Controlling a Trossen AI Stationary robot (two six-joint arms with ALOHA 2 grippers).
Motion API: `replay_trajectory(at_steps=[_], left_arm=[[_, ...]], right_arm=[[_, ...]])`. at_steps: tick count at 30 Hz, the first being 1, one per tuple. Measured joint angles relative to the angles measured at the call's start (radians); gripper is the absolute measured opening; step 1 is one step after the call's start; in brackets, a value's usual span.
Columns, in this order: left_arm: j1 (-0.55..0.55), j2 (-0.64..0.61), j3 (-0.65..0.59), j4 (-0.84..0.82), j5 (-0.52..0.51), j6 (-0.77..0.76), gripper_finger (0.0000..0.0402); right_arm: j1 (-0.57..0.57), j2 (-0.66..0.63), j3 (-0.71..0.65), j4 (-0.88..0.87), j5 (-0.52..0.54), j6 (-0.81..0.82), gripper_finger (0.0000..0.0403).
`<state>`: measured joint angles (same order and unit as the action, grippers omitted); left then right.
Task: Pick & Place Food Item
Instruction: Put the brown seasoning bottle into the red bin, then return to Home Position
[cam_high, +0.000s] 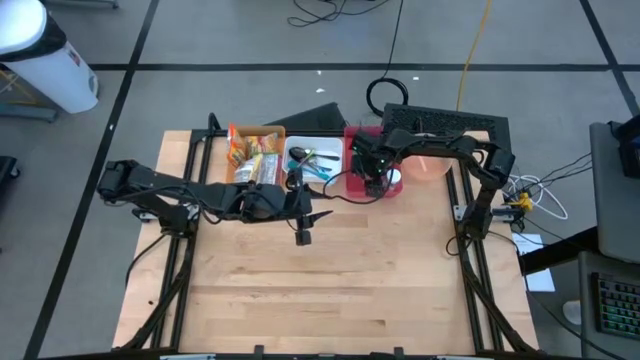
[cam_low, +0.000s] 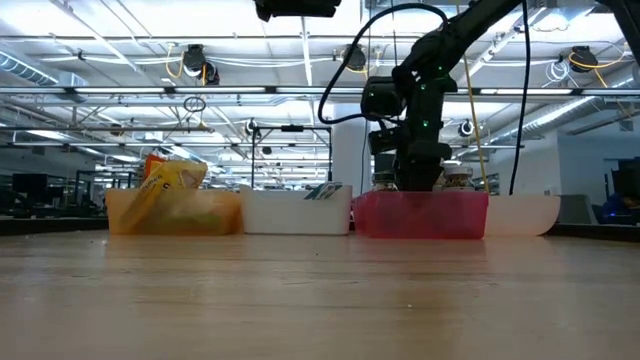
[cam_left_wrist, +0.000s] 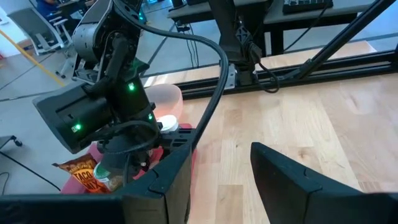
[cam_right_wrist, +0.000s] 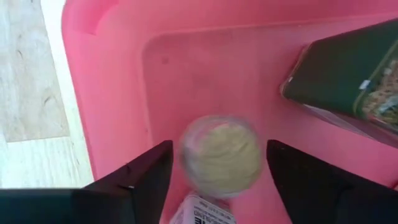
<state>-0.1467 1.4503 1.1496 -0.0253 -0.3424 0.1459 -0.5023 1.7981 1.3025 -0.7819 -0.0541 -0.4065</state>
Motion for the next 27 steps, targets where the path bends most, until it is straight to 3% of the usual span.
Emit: replay_trajectory(at_steps=[9,18,27], left_arm=[[0.001,0.004,0.0,-0.001,0.0,0.0,0.0172],[0.001,0.004,0.0,0.012,0.0,-0.021,0.0172],[-0.034,0.003,0.0,0.096,0.011,-0.017,0.0172]], right_arm=[[0.001,-0.063,0.0,-0.034,0.002,0.002,0.0292],[0.077,-0.375,0.0,-0.095,-0.004,0.04,0.0284],[0.235,-0.744,-0.037,-0.028,-0.261,0.22,0.0281]])
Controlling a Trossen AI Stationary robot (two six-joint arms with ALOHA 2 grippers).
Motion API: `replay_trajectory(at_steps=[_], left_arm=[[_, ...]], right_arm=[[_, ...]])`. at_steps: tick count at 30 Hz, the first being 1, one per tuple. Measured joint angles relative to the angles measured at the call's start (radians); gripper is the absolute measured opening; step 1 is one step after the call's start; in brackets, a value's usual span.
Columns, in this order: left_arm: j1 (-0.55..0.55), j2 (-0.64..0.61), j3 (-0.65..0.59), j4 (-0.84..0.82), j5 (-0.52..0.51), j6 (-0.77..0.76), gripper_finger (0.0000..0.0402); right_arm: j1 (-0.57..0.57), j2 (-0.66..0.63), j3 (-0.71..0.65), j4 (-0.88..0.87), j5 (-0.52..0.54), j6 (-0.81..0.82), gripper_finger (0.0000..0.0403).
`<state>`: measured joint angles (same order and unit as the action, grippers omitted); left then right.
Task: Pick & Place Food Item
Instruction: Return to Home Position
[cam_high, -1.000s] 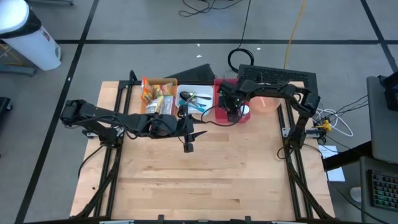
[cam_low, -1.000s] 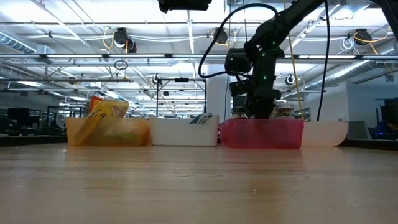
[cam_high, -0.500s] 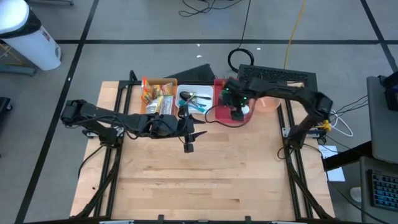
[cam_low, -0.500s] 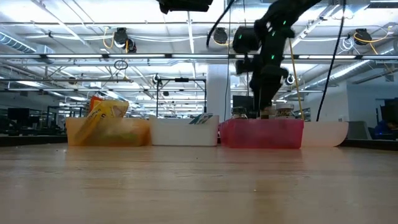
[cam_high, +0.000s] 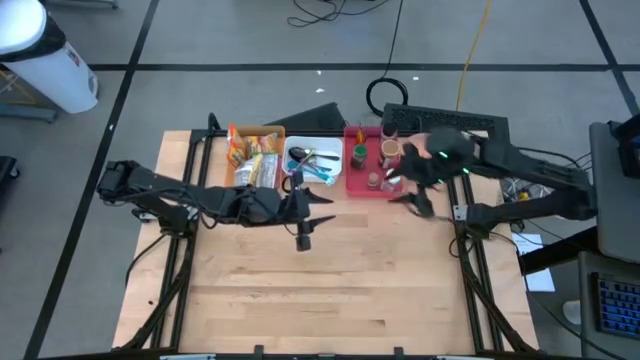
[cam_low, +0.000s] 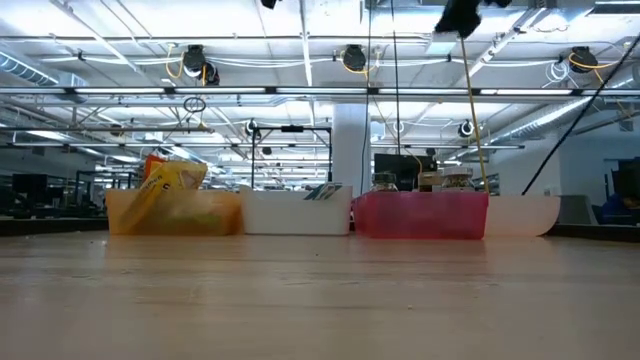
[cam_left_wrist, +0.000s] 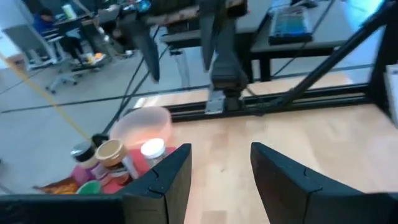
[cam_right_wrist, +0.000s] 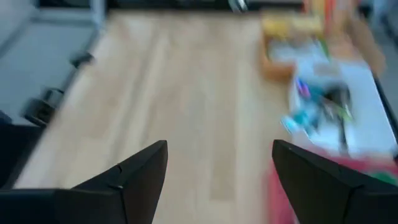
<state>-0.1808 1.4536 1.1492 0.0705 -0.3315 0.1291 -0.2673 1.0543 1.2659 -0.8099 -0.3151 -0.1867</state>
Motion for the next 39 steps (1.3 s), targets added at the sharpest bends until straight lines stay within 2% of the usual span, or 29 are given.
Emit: replay_trajectory(at_steps=[3,7,10,15,20,24,33,39], left_arm=[[-0.017,0.0,0.0,0.001,0.016,-0.008,0.0172],[-0.046,-0.024,0.0,-0.02,0.011,-0.026,0.0172],[-0.068,-0.061,0.0,-0.059,-0.057,-0.047,0.0172],[-0.101,-0.161,0.0,-0.144,-0.148,-0.072,0.0172],[-0.125,-0.282,-0.057,-0.171,-0.166,-0.09,0.0172],[-0.144,-0.411,-0.208,-0.089,-0.197,-0.1,0.0172],[-0.169,-0.712,-0.667,0.341,-0.192,-0.032,0.0172],[-0.168,-0.842,-0.918,0.569,-0.16,-0.003,0.0172]], right_arm=[[0.091,-0.125,-0.1,0.138,0.021,0.035,0.0281],[0.195,-0.288,-0.287,0.341,0.131,0.068,0.0281],[0.242,-0.4,-0.422,0.437,0.181,0.071,0.0281],[0.264,-0.553,-0.58,0.496,0.187,0.085,0.0281],[0.263,-0.672,-0.621,0.477,0.185,0.104,0.0281],[0.263,-0.757,-0.621,0.455,0.184,0.105,0.0281],[0.263,-0.897,-0.621,0.325,0.184,0.122,0.0281],[0.263,-0.951,-0.65,0.263,0.184,0.119,0.028]])
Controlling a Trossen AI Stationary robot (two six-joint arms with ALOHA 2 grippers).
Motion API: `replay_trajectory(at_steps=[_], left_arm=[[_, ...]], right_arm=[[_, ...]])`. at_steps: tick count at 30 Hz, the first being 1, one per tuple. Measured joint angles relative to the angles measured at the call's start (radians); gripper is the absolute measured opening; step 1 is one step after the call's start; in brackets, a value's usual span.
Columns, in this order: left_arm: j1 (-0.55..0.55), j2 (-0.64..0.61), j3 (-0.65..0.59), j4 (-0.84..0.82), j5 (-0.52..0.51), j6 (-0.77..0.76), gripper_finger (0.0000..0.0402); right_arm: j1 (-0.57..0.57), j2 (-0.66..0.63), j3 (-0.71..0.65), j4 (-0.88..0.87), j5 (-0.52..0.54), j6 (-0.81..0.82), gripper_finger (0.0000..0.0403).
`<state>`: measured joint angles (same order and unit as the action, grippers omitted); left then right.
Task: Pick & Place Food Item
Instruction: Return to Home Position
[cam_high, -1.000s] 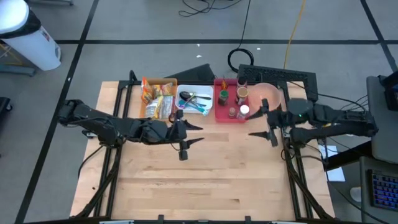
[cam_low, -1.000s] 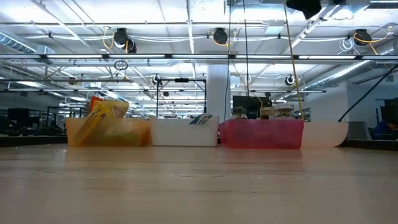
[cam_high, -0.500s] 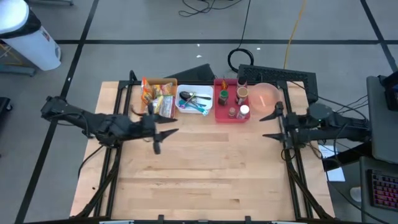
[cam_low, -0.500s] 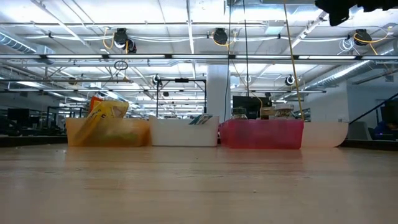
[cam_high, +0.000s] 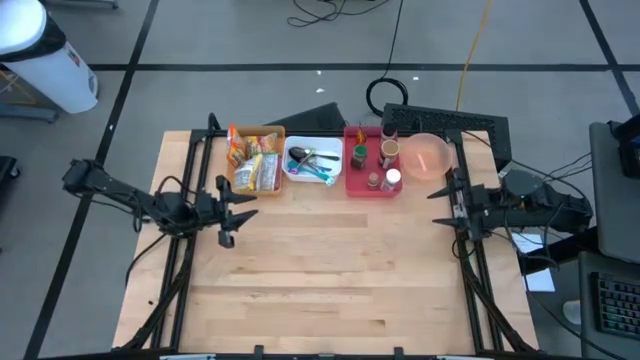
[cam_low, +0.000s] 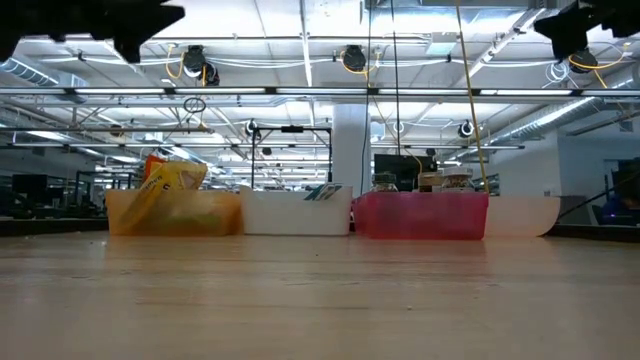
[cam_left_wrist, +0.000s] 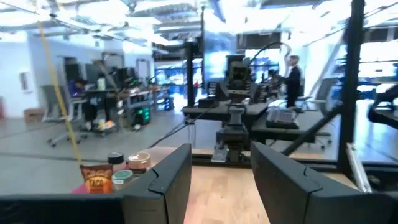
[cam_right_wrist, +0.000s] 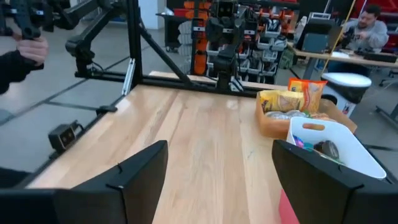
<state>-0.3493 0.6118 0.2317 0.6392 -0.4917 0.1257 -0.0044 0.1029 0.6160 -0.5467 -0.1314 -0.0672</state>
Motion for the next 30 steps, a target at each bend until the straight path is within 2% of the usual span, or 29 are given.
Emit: replay_trajectory(at_steps=[4,7,15,20,24,30], left_arm=[[-0.001,-0.07,-0.106,0.051,0.028,0.008,0.0172],[0.0,-0.136,-0.142,0.045,0.028,0.007,0.0172],[0.0,-0.348,-0.146,-0.162,0.027,0.011,0.0172],[0.0,-0.428,-0.146,-0.276,0.028,-0.017,0.0172],[0.0,-0.455,-0.146,-0.336,0.028,-0.015,0.0172],[0.002,-0.457,-0.146,-0.355,0.029,-0.011,0.0172]], right_arm=[[0.0,-0.044,-0.062,0.019,0.004,-0.045,0.0277],[0.0,-0.078,-0.084,0.018,0.025,-0.054,0.0273],[-0.001,-0.098,-0.058,-0.005,-0.002,-0.008,0.0263],[-0.001,-0.1,-0.058,-0.003,-0.003,-0.002,0.026],[-0.001,-0.1,-0.12,0.118,-0.032,0.051,0.0258],[-0.001,-0.099,-0.339,0.466,-0.053,0.041,0.0258]])
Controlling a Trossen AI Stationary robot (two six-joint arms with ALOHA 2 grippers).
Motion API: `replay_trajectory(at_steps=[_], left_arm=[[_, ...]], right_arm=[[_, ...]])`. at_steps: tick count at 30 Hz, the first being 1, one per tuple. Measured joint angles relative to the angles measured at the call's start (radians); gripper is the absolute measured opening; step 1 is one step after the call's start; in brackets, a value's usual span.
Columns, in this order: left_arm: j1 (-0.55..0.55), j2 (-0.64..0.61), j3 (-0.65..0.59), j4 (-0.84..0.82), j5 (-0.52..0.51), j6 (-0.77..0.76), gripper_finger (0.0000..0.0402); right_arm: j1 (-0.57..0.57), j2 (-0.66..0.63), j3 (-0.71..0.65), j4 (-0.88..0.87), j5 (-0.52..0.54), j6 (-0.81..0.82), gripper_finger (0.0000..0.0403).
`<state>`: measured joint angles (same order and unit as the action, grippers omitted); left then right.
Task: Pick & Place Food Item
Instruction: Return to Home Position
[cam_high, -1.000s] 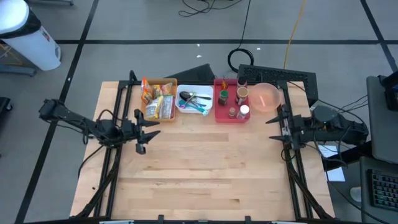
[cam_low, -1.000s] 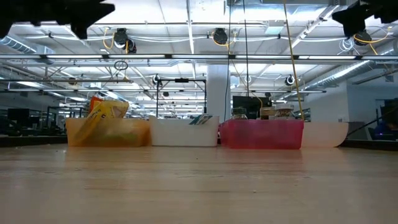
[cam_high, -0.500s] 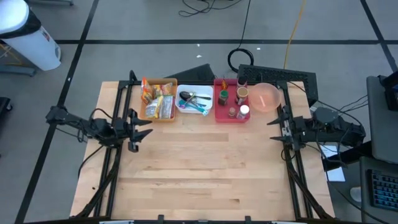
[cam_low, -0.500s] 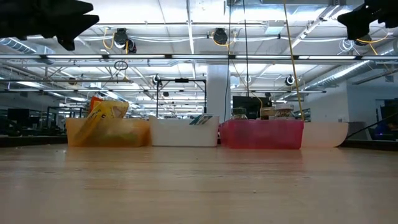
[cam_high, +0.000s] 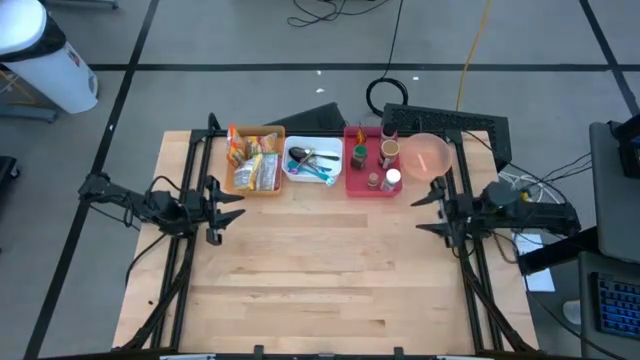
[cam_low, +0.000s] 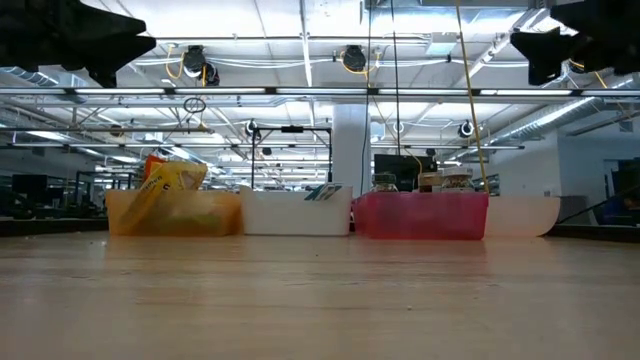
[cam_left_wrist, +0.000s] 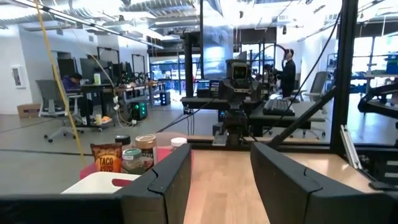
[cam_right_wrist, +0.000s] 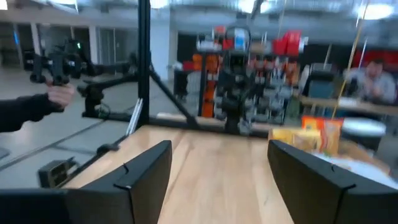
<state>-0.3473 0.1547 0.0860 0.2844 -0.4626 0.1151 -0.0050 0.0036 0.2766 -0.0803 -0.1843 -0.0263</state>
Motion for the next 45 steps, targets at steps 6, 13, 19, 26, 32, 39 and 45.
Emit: replay_trajectory(at_steps=[6,13,19,26,32,39,45], left_arm=[[0.0,0.0,0.0,-0.026,0.0,0.004,0.0172],[0.0,0.0,0.0,-0.08,-0.036,-0.012,0.0172],[0.0,0.0,0.0,-0.106,-0.064,-0.019,0.0172],[0.0,0.0,0.0,-0.14,-0.116,-0.042,0.0172],[0.0,0.0,0.0,-0.145,-0.085,-0.043,0.0172],[0.0,0.0,-0.073,-0.031,-0.03,-0.026,0.0172],[0.0,0.001,-0.071,-0.039,0.01,-0.03,0.0172]], right_arm=[[0.0,0.0,-0.17,0.306,0.006,-0.058,0.0255],[0.0,0.002,-0.219,0.354,0.082,-0.087,0.0253],[0.0,0.003,-0.221,0.322,0.083,-0.146,0.0254],[0.0,0.003,-0.223,0.223,0.084,-0.14,0.0254],[0.0,0.003,-0.223,0.219,0.084,-0.118,0.0254],[0.0,0.008,-0.224,0.219,0.133,-0.112,0.0254],[0.0,0.008,-0.224,0.218,0.136,-0.105,0.0252]])
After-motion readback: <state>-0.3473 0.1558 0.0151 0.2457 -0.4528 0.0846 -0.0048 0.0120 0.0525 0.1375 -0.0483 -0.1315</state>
